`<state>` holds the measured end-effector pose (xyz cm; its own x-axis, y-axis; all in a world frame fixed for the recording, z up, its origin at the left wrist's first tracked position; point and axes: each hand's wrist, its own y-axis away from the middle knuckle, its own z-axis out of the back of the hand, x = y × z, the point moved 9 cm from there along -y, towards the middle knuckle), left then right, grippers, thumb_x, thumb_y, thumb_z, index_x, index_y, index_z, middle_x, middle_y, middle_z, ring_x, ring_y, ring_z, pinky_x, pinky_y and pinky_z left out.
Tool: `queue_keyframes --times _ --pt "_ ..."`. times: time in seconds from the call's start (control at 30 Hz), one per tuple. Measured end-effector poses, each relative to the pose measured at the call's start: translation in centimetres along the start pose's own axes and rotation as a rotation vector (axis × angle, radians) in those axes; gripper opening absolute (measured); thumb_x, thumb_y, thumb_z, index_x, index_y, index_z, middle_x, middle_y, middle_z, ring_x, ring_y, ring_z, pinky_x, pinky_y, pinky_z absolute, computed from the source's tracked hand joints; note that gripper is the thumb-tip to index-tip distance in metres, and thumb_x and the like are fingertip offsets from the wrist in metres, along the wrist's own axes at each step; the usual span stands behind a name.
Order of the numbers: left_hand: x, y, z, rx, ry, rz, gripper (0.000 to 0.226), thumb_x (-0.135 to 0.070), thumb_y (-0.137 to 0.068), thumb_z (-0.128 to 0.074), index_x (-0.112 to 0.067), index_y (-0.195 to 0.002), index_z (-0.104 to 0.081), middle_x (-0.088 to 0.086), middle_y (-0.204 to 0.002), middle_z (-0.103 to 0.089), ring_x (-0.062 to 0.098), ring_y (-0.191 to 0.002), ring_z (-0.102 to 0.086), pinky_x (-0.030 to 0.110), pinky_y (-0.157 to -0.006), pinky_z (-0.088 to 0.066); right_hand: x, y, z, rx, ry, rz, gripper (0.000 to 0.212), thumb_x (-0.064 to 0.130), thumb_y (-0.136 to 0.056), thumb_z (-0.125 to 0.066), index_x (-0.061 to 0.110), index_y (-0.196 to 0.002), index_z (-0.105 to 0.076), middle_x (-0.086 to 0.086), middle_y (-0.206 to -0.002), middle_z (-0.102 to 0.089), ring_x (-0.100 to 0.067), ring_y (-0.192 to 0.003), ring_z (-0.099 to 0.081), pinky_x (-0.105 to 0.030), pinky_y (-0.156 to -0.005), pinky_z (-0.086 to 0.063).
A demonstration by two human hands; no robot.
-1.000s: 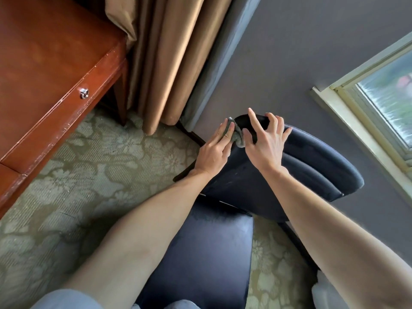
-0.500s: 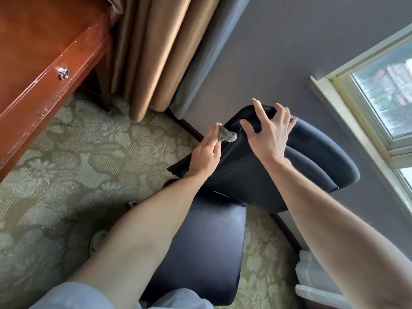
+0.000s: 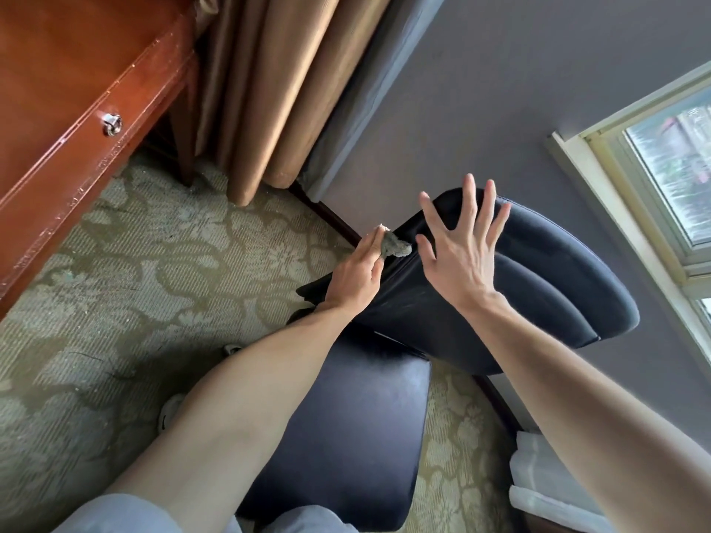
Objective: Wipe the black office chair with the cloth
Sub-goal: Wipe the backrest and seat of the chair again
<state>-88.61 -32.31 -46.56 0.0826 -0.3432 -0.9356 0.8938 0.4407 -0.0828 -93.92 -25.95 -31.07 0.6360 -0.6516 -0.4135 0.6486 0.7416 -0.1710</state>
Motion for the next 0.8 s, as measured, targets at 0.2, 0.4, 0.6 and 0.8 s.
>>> queue_keyframes --times 0.2,0.4,0.6,0.8 --pt "-1.5 -0.8 -1.2 -0.020 0.065 -0.023 0.051 -0.022 -0.104 -0.042 -0.022 -0.153 -0.027 -0.004 -0.158 -0.029 0.028 -0.122 -0.057 0.038 -0.097 -0.050 -1.1 -0.3 -0.8 -0.002 0.014 -0.002 0.048 0.030 -0.089 -0.058 0.031 -0.136 -0.047 -0.022 -0.155 -0.017 -0.052 -0.141 -0.008 -0.067 -0.112 -0.008" --pt "1.3 -0.8 -3.0 0.125 -0.059 0.119 0.056 -0.019 -0.103 -0.039 -0.023 -0.155 -0.019 -0.011 -0.160 -0.020 0.029 -0.112 -0.061 0.036 -0.089 -0.052 -1.6 -0.4 -1.1 -0.024 -0.008 -0.058 0.040 0.022 -0.089 -0.055 0.029 -0.128 -0.054 -0.025 -0.153 -0.021 -0.056 -0.139 -0.010 -0.069 -0.111 -0.009" --pt "-0.4 -1.5 -1.4 0.140 -0.081 0.116 0.051 -0.025 -0.106 -0.035 -0.026 -0.155 -0.022 -0.003 -0.162 -0.017 0.030 -0.121 -0.056 0.037 -0.090 -0.049 -1.7 -0.6 -1.2 0.025 -0.017 -0.099 0.043 0.021 -0.086 -0.059 0.029 -0.129 -0.055 -0.024 -0.155 -0.017 -0.055 -0.140 -0.006 -0.069 -0.111 -0.008" --pt "-3.4 -2.2 1.8 0.081 -0.147 0.015 0.049 -0.030 -0.106 -0.036 -0.030 -0.153 -0.025 -0.004 -0.160 -0.024 0.032 -0.120 -0.057 0.046 -0.089 -0.054 -2.1 -0.3 -0.2 0.072 -0.207 -0.149 0.037 0.032 -0.089 -0.059 0.028 -0.125 -0.060 -0.019 -0.158 -0.012 -0.048 -0.144 0.001 -0.067 -0.113 -0.006"
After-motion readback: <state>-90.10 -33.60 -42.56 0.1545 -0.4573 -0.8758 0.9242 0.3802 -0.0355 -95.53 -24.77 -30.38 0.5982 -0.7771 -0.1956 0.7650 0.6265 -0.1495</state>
